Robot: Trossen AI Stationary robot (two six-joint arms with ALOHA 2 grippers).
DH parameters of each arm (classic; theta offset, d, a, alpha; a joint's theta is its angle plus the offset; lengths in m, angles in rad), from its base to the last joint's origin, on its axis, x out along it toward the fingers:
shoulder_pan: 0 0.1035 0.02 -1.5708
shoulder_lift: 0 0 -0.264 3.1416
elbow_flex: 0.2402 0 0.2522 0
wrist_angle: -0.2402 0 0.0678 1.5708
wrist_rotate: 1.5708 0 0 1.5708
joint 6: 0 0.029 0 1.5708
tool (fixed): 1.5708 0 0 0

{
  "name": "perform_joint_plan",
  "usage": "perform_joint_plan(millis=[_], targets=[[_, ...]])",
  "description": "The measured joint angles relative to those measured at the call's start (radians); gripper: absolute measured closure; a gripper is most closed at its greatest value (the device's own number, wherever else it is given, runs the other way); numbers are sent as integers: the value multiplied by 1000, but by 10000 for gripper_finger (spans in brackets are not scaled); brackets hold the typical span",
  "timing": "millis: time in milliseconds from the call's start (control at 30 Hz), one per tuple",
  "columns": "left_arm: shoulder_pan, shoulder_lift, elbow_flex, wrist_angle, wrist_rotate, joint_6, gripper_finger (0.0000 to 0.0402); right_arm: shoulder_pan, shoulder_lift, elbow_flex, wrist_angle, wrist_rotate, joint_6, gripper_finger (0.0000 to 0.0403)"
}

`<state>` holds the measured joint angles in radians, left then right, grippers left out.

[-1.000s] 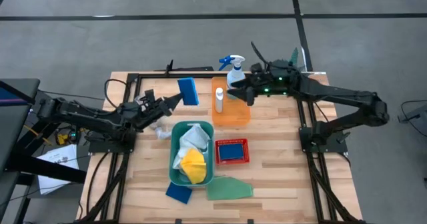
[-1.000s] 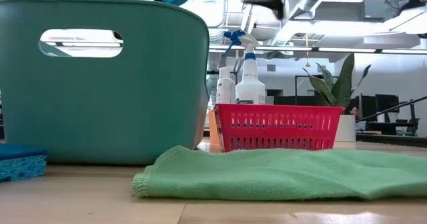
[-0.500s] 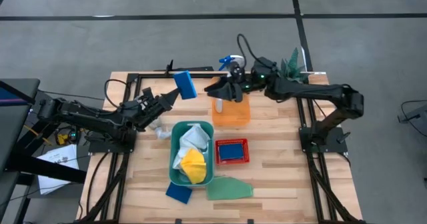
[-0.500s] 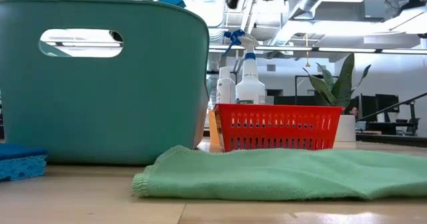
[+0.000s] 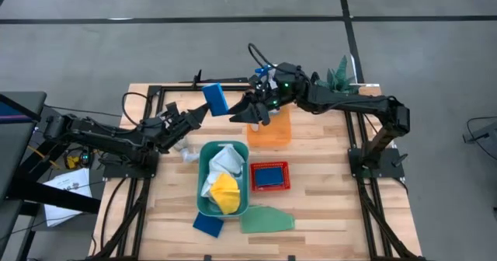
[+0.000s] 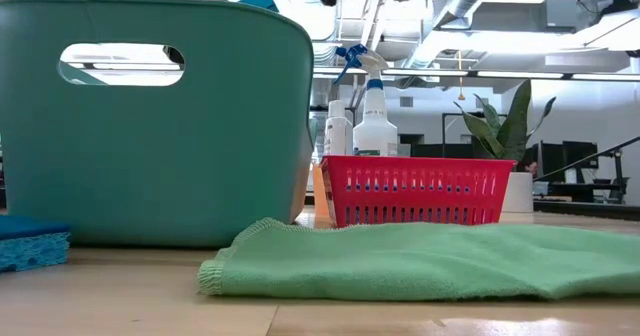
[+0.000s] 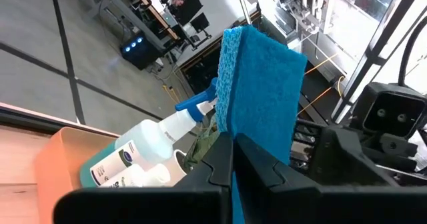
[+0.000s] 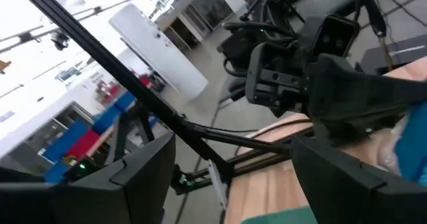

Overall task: Pick & Place Kitchen Items
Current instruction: Put the blue sponge into the red bin

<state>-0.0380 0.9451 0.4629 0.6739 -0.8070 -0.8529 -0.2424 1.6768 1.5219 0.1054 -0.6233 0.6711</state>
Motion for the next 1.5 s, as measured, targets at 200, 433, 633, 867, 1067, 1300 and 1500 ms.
perform_joint_plan(millis=[200,433,633,867,1067,1300,1500], targets=[[0,0,0,-4,0,1,401,6,-5,9,-57,22,-35,117],[0,0,0,-5,-7,3,401,33,-8,9,-115,40,-55,117],[0,0,0,-4,5,0,401,44,-8,9,-188,171,-96,117],[-14,0,0,0,30,-19,401,21,-9,9,-235,306,-96,117],[-23,0,0,0,69,-20,401,17,-8,9,-293,364,-88,117],[-23,0,0,0,137,-28,401,16,-8,8,-293,388,-95,117],[-23,22,-1,-6,220,-59,401,11,-8,8,-293,388,-96,117]])
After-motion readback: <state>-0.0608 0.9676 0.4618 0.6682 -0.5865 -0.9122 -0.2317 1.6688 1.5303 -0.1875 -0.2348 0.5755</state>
